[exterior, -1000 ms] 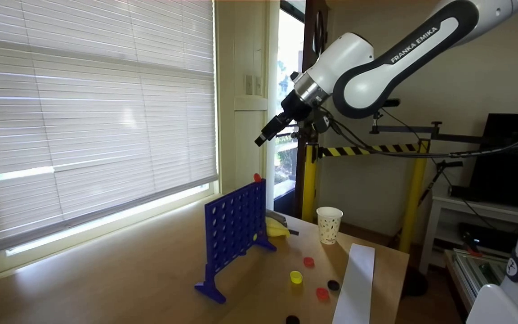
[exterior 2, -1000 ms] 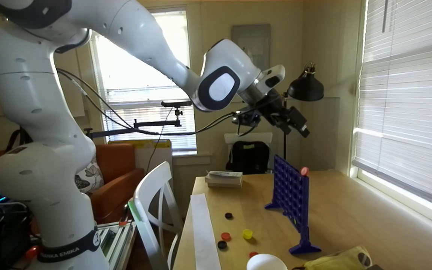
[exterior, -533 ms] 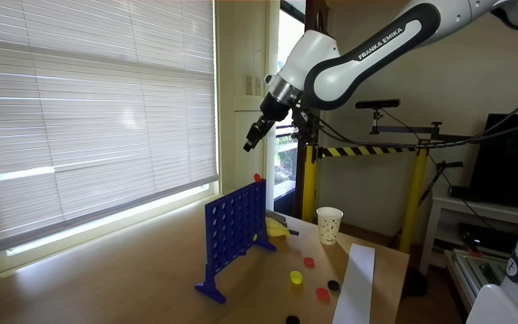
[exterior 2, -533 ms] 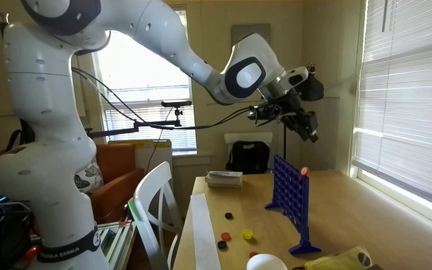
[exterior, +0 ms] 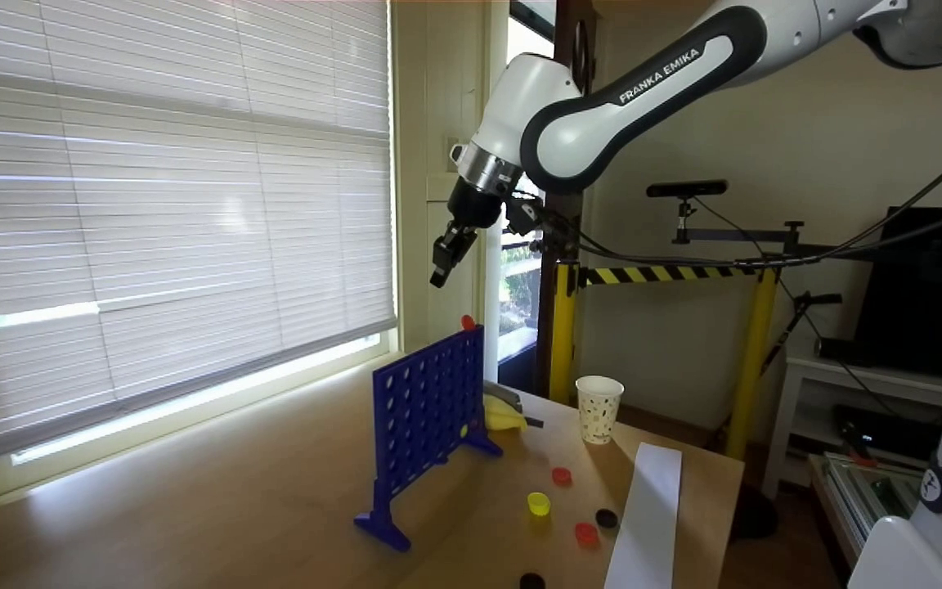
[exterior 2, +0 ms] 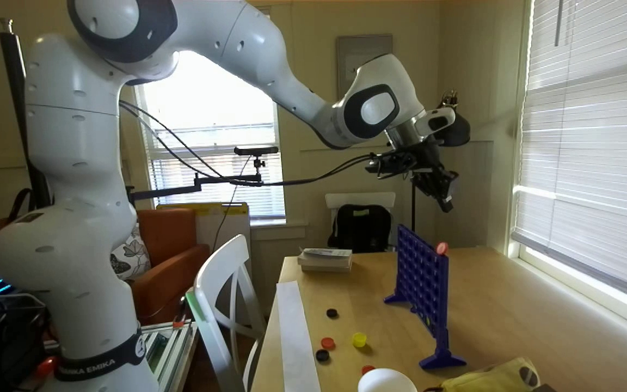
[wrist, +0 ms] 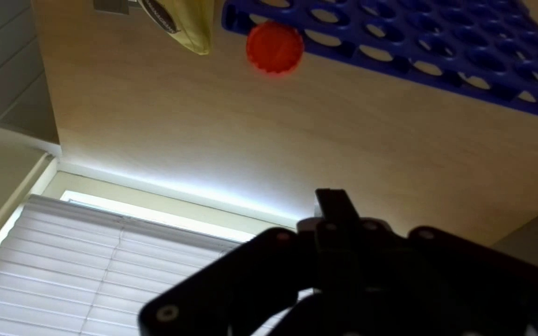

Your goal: Pick up the orange object and put it in the blue object

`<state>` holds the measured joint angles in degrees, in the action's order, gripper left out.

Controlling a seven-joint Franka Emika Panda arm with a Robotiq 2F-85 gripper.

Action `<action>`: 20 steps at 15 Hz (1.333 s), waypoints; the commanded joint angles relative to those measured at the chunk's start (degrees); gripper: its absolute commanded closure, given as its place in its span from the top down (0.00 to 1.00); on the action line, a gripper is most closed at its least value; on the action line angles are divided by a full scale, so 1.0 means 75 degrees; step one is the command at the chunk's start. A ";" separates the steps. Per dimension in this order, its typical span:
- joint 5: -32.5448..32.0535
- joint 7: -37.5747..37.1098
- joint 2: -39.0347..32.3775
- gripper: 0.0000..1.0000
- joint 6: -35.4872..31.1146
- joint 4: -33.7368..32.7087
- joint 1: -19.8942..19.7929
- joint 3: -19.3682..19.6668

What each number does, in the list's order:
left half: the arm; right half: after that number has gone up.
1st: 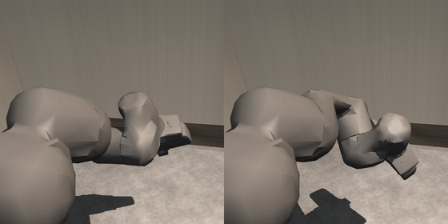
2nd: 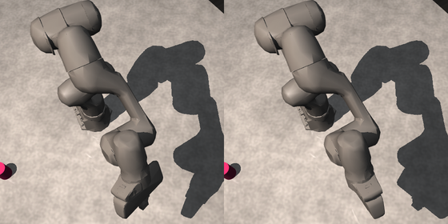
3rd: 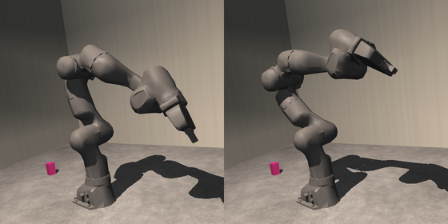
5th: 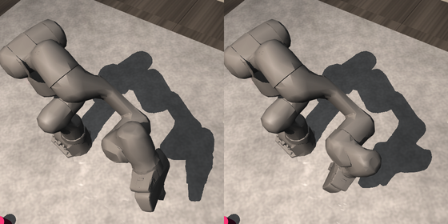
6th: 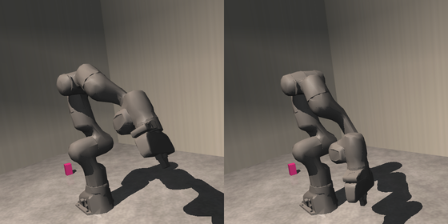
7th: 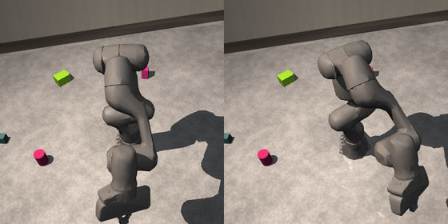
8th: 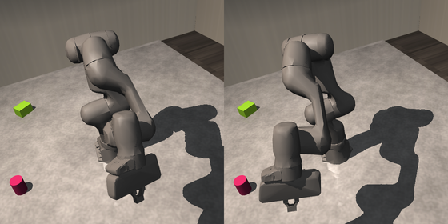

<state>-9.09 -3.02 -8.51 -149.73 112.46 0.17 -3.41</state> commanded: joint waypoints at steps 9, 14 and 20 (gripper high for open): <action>-0.0059 -0.0122 -0.0308 0.00 0.0887 -0.0257 0.0238 0.0273; -0.0118 -0.0150 -0.0398 0.00 0.0806 -0.0197 0.0238 0.0308; -0.0162 -0.0147 -0.0516 0.00 0.0791 -0.0175 0.0249 0.0362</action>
<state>-9.09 -3.11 -11.50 -144.56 112.04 1.12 -1.67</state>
